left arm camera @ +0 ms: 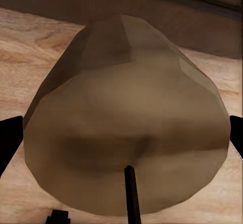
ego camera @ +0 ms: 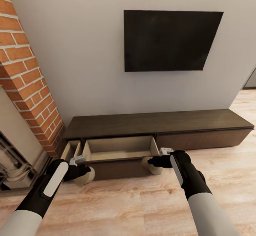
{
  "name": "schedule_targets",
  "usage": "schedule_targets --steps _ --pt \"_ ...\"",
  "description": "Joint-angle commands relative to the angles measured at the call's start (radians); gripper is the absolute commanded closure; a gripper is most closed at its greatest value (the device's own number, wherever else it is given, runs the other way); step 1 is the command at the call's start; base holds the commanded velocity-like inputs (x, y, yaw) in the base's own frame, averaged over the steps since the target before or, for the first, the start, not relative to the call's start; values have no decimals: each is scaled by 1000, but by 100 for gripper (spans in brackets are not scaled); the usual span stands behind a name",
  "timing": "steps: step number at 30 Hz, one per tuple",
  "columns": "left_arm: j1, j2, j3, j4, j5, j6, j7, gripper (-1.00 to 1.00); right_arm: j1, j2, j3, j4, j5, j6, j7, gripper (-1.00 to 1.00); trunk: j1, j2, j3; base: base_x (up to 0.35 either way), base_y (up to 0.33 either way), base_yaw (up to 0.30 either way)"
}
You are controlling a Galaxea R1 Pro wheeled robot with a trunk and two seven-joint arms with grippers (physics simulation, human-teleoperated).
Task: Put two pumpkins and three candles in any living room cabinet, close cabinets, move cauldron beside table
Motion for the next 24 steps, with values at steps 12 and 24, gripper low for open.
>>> schedule_targets --steps 12,24 --pt "-10 -81 -28 -22 0 -2 12 100 -5 28 25 12 -1 66 13 100 0 0 -1 206 0 0" --pt "-20 -92 -29 -92 -2 -1 11 100 -22 98 26 55 -34 61 12 100 0 0 -1 295 0 0"
